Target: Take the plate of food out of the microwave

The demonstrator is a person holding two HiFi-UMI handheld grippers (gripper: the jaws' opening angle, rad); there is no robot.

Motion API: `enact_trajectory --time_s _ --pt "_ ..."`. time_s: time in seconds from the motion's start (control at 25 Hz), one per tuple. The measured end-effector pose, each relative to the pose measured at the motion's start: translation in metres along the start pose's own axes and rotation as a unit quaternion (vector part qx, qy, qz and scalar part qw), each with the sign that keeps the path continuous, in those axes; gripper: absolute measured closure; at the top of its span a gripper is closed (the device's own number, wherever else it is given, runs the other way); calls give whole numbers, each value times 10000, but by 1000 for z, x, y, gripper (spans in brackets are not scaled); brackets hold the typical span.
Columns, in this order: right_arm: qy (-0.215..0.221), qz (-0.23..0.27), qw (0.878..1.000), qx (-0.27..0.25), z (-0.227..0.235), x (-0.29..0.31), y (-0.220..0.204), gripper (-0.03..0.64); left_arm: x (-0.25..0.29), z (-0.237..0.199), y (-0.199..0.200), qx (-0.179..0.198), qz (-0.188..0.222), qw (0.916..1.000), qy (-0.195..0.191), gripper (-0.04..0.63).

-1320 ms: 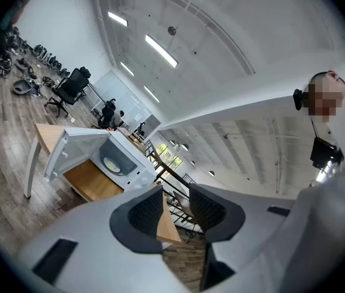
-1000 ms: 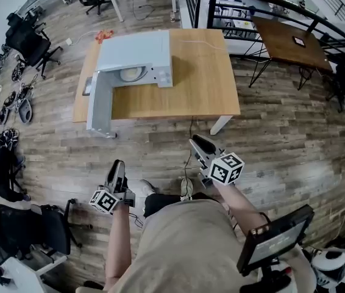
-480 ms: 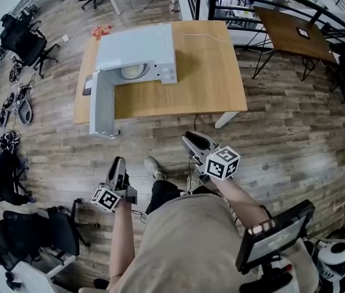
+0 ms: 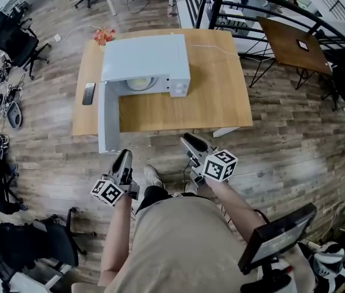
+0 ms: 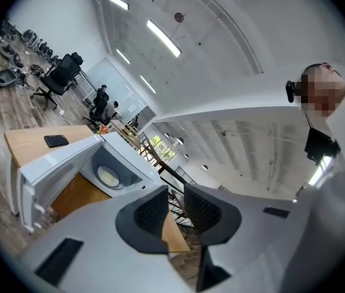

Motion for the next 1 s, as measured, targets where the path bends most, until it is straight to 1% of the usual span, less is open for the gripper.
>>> enact_trajectory --time_s 0.12,0.2,0.24,0.4,0.6,0.64,0.68,0.76,0.88,1.0 --pt "-18 -98 9999 45 -7 41 3 522 12 -19 21 -63 4 9998 -165 549" --pt "-22 -177 9998 45 -14 68 2 522 14 -35 34 -261 62 9993 -248 566" --pt "-27 -206 9998 46 -17 81 2 522 14 -42 40 -351 95 9990 -272 586" --pt "-140 -191 9996 184 -23 123 5 522 16 -70 63 -532 130 9977 -410 591" --pt "-369 146 9967 703 -20 157 9 518 30 -95 84 -587 -5 9960 -667 591" --pt "-410 217 9958 789 -19 162 10 473 33 -99 87 -614 -24 9956 -707 591" --pt "-464 275 9949 853 -18 167 11 462 36 -102 90 -630 -42 9952 -743 591" --pt "-592 361 9933 928 -14 177 13 462 42 -109 96 -594 -94 9951 -788 591" --pt "-778 373 9909 1031 -3 192 14 462 53 -119 104 -529 -159 9954 -785 591" --pt "-901 246 9883 1205 18 210 14 462 64 -121 107 -425 -145 9966 -694 591"
Point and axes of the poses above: the fingertips, and each gripper's own axes: x forward along the fingers, z to its right, y out of its top, the point moved 10 cm from there along -x, backward along the fingers, and after that the axes turned 4 degrees about x, right-handed, at the moved point
